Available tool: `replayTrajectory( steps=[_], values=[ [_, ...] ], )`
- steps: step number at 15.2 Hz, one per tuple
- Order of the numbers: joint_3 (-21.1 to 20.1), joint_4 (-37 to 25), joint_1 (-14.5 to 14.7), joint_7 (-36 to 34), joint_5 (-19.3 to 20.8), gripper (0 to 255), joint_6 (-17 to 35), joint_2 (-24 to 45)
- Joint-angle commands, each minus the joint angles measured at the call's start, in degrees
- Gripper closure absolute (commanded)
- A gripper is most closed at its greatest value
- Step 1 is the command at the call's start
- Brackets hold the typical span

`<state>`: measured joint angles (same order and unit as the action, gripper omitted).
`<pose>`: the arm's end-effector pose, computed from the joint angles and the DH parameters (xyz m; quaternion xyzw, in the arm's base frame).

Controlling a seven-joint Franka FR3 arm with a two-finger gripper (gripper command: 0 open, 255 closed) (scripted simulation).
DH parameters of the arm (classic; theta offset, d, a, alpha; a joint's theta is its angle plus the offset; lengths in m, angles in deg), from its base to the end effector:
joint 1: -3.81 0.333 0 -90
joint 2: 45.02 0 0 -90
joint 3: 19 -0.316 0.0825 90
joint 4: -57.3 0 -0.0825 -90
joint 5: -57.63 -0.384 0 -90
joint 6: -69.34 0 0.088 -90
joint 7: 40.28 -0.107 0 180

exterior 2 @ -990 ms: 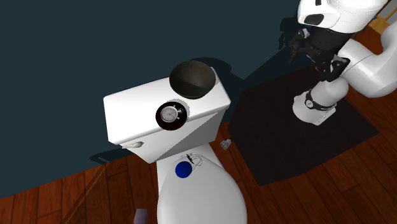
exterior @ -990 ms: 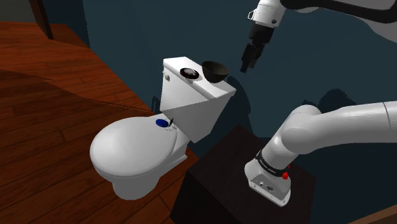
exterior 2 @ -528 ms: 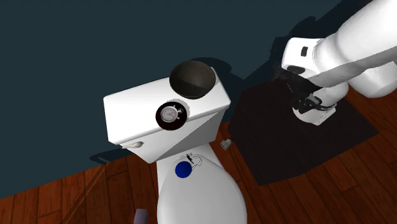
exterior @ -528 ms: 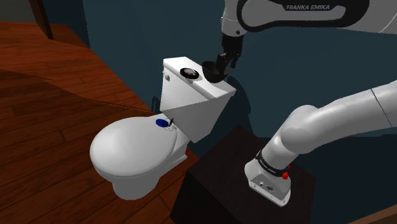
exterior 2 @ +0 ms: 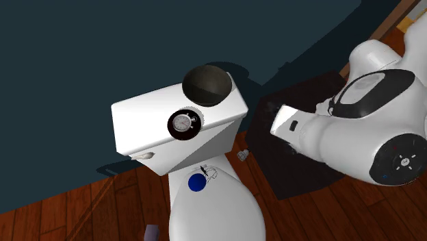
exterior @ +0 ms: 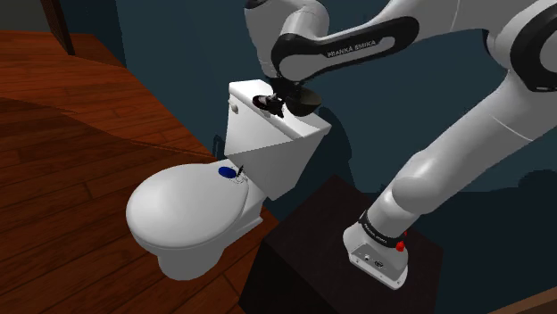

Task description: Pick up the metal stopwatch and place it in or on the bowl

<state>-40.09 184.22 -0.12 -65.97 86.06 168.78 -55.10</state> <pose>0.4547 0.0993 0.4374 0.9523 -0.0003 -0.0486 0.3011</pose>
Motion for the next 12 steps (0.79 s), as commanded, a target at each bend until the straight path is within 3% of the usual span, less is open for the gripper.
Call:
replayTrajectory(
  steps=[1,6,12],
  values=[
    [-1.99,-3.68,-0.32,-5.20,6.02,0,-1.94,6.60],
    [-2.77,-14.35,2.19,-15.47,20.10,0,-10.06,23.69],
    [2.22,-30.05,8.47,-20.58,33.88,0,-20.78,43.21]
  ],
)
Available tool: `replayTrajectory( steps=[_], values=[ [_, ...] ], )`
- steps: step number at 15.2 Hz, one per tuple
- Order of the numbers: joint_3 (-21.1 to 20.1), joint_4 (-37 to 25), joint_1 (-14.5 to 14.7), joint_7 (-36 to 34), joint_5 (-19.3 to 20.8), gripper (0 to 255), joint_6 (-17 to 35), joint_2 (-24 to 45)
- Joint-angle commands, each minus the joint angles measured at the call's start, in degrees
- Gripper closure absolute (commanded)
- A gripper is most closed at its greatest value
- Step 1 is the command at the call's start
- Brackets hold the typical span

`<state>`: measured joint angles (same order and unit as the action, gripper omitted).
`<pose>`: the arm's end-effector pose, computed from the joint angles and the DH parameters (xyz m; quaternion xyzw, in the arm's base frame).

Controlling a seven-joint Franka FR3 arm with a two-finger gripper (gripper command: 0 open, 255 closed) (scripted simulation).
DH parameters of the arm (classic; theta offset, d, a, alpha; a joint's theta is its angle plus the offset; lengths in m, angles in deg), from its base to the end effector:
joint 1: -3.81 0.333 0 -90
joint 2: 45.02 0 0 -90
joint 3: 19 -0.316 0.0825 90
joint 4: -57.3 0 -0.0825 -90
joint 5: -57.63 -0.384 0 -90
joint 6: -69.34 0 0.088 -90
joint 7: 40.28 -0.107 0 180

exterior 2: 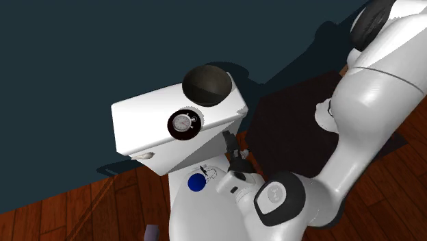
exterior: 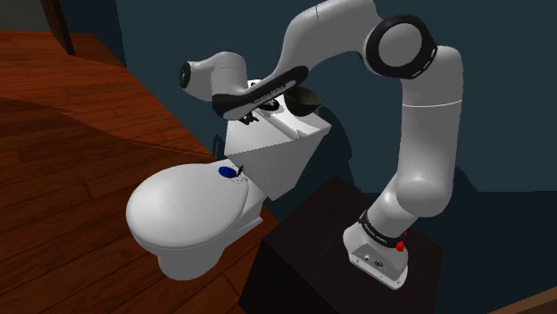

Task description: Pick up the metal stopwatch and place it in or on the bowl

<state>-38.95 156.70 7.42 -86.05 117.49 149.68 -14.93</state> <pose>0.5899 0.1214 0.2924 0.8446 -0.0299 -0.0544 0.5318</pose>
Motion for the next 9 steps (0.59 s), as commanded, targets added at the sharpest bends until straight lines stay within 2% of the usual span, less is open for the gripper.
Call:
replayTrajectory(
  steps=[1,6,9],
  values=[
    [2.28,-5.50,2.02,-0.62,4.43,0,-3.24,6.21],
    [8.97,-22.78,6.85,1.63,13.63,0,-9.77,22.63],
    [13.58,-36.64,9.08,5.65,18.81,0,-12.59,34.07]
  ],
)
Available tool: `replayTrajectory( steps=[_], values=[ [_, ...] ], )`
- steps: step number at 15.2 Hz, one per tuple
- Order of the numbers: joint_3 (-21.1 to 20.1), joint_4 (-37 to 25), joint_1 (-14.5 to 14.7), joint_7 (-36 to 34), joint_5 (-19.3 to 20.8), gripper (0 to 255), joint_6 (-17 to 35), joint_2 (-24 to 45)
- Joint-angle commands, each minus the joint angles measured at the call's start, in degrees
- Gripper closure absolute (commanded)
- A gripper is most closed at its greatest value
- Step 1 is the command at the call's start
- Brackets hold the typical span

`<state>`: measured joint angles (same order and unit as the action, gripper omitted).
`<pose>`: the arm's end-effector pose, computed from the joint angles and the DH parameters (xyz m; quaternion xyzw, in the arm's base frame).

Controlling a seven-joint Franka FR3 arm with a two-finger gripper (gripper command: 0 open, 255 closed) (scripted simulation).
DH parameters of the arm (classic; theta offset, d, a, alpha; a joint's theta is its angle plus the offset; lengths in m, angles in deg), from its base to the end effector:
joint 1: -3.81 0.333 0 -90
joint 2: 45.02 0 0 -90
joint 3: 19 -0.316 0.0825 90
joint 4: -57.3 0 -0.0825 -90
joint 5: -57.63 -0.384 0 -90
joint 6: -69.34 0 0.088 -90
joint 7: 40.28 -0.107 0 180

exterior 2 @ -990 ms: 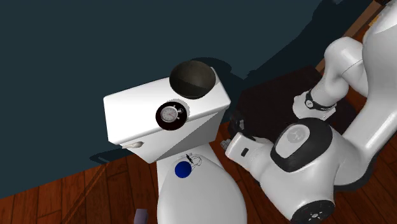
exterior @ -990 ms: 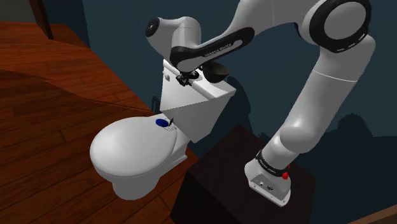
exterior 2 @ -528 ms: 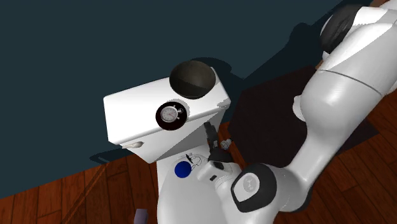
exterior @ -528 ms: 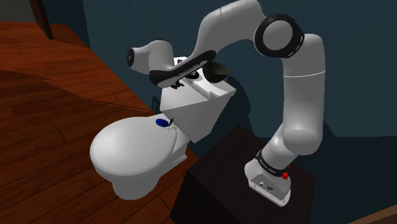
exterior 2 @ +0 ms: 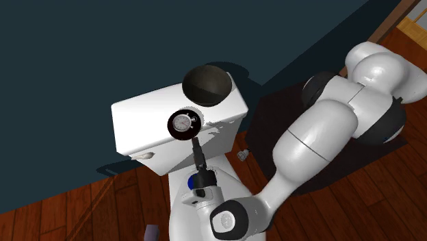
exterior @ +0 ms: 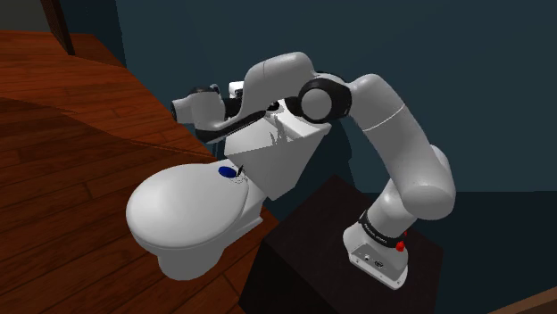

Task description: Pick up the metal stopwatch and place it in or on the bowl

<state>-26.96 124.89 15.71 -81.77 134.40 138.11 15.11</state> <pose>0.6900 0.0805 0.1873 0.7256 -0.0514 -0.0570 0.6838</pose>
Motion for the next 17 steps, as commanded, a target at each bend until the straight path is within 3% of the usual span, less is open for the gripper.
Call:
replayTrajectory(
  steps=[1,2,9,17],
  values=[
    [3.28,-10.70,1.38,3.42,3.64,0,-1.77,8.52],
    [3.94,-13.07,1.59,4.29,4.23,0,-2.00,10.28],
    [4.38,-5.00,-1.60,1.36,4.55,0,1.23,5.58],
    [4.38,-5.01,-1.60,1.36,4.55,0,1.23,5.58]
  ],
)
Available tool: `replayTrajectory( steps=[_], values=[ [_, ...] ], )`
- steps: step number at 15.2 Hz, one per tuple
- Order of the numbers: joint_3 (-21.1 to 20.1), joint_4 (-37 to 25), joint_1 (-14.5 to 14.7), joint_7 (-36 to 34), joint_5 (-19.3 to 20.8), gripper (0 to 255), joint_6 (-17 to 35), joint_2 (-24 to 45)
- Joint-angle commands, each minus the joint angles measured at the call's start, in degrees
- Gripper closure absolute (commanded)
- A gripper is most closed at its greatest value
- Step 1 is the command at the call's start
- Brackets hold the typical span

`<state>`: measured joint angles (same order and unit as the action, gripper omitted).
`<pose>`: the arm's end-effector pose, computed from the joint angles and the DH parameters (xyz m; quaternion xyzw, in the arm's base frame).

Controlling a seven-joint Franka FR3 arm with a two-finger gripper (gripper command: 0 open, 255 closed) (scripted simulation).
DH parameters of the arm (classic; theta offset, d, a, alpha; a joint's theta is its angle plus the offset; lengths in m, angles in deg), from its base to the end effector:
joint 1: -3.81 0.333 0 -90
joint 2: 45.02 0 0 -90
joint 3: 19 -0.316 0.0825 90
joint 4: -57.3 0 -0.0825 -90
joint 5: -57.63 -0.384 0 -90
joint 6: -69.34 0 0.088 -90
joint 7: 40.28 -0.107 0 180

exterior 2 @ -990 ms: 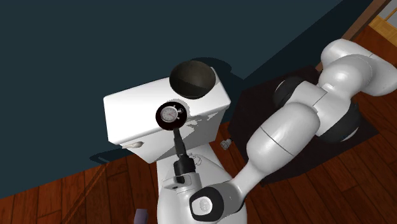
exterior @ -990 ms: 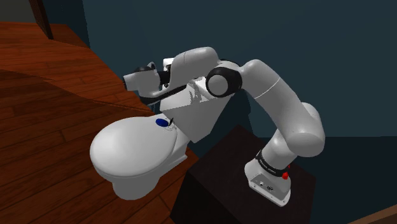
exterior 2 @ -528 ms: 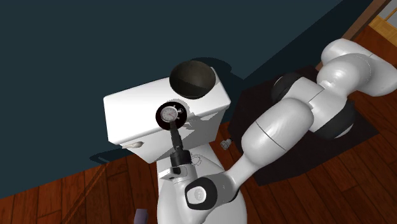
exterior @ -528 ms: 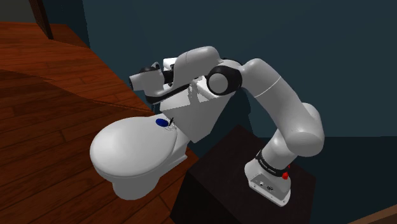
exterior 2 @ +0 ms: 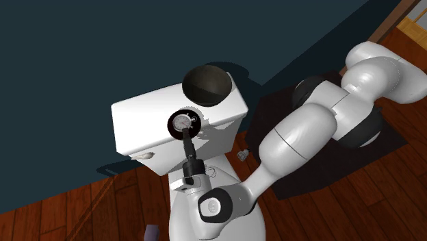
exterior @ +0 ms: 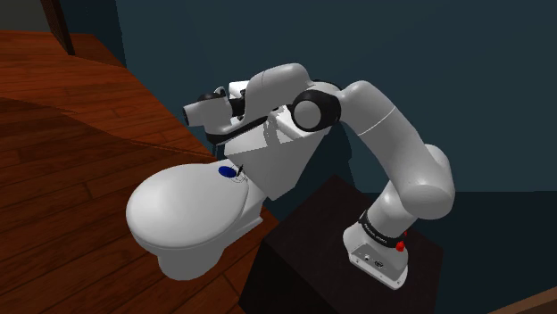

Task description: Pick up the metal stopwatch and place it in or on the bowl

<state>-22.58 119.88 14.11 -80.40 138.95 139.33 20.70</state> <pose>0.7082 0.0253 0.1639 0.6878 -0.0563 -0.0562 0.7215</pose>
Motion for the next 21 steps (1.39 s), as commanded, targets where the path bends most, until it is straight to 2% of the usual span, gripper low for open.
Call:
replayTrajectory(
  steps=[1,10,21],
  values=[
    [0.00,0.00,0.00,0.00,0.00,255,0.00,0.00],
    [0.00,0.01,0.00,0.00,0.00,255,0.01,0.00],
    [0.08,4.73,0.00,2.55,0.45,255,-0.47,-7.18]
  ],
)
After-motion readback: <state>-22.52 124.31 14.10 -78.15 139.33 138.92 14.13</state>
